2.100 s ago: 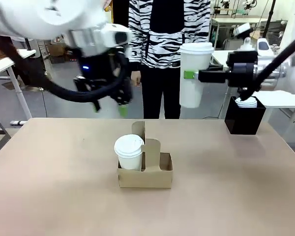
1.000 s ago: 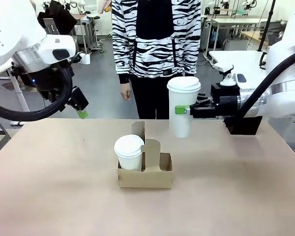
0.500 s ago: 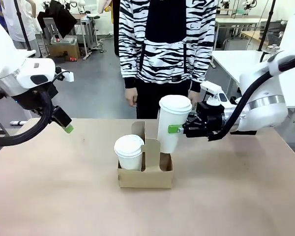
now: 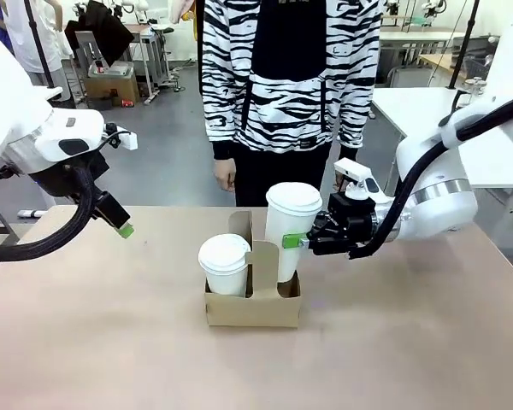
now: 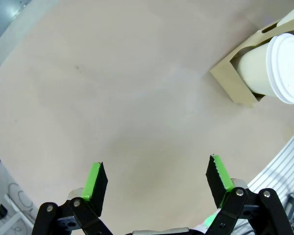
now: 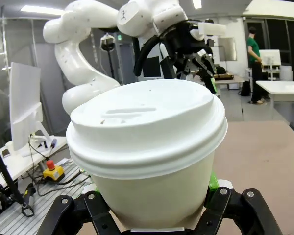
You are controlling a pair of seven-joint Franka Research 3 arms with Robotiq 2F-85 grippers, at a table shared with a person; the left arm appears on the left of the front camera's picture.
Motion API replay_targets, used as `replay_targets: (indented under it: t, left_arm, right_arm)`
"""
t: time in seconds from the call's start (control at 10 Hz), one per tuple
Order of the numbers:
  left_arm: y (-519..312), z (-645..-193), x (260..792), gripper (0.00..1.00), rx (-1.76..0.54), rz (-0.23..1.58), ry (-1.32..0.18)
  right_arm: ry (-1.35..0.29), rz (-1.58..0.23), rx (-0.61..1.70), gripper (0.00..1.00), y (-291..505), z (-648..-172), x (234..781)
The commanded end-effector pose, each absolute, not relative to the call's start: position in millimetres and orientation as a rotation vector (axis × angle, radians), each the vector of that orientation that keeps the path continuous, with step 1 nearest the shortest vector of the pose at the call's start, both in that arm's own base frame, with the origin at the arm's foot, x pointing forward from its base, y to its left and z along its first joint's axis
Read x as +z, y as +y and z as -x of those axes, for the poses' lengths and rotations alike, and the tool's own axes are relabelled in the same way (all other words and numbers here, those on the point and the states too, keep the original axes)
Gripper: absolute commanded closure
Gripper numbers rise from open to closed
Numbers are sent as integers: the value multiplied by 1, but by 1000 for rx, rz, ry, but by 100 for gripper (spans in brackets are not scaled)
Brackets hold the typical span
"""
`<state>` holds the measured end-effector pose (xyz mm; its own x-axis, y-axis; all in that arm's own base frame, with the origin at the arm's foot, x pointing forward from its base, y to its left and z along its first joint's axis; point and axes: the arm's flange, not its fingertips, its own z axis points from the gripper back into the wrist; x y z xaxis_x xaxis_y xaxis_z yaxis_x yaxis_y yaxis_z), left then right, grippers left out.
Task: Pour a drink into a cup and package it in a carrier.
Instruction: Insert the held 600 ml Paper Cup into the Cup Carrier.
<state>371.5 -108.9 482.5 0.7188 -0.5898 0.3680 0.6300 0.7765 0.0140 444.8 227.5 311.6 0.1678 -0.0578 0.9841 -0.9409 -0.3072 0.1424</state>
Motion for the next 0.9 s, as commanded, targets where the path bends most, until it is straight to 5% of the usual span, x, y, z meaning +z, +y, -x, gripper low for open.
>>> replay_targets:
  t: [0.0, 0.8]
  left_arm:
    - [-105, -372, 483, 0, -664, 104, -370]
    - [-105, -372, 483, 0, -664, 104, -370]
  right_arm:
    - [-979, -1576, 1315, 20, 227, -453, 303]
    - [-748, -1622, 1405, 20, 240, -461, 248]
